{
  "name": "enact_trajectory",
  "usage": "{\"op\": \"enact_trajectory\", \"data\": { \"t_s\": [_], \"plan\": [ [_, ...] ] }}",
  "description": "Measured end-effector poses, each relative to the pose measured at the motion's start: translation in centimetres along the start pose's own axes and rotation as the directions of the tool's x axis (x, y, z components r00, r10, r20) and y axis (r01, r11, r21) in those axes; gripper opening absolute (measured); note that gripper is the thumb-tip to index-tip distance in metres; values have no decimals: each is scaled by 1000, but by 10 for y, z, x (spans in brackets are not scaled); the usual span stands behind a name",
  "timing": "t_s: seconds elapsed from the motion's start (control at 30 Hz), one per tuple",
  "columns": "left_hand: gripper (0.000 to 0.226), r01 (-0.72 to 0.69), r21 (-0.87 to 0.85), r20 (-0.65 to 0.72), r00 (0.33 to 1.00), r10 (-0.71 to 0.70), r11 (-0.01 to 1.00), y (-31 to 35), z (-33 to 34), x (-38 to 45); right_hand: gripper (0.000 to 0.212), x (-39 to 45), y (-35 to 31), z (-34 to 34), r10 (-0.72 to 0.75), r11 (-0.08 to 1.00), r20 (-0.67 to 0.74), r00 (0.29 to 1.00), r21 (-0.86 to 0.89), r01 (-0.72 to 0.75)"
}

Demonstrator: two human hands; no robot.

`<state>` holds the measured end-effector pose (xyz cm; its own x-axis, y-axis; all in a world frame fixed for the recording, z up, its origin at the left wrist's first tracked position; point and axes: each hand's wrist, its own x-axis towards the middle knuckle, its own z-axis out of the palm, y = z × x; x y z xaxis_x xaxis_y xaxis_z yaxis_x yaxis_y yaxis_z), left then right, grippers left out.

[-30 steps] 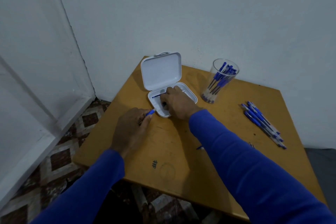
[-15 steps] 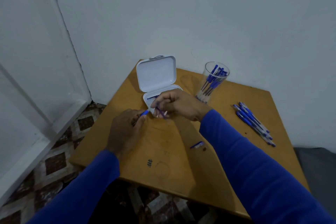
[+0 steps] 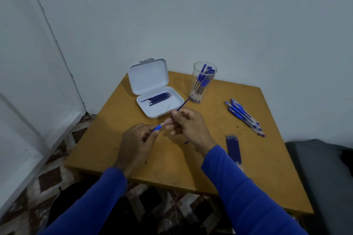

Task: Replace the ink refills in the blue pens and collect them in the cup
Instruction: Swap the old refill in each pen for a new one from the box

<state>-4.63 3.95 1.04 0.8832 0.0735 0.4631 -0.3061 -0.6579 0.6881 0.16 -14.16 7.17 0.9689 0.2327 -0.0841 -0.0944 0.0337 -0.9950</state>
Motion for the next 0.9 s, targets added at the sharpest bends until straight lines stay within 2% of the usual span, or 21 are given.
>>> {"op": "enact_trajectory", "data": {
  "t_s": [0.2,0.53,0.7,0.9],
  "plan": [
    [19,-57,-86,36,998,60,995,29,17,-14,30,-32,-2,-22,13,999,-143,990,-28,-17],
    [17,-60,-90,91,993,68,994,54,34,-19,27,-58,0,-47,-3,999,-193,981,-37,-4],
    [16,-40,-128,113,992,55,991,56,39,-20,27,-63,5,-52,5,999,-182,983,-51,-15],
    [19,-44,-153,149,987,67,987,61,43,-20,26,-70,4,-56,124,988,-81,989,-80,-131]
  ]
}}
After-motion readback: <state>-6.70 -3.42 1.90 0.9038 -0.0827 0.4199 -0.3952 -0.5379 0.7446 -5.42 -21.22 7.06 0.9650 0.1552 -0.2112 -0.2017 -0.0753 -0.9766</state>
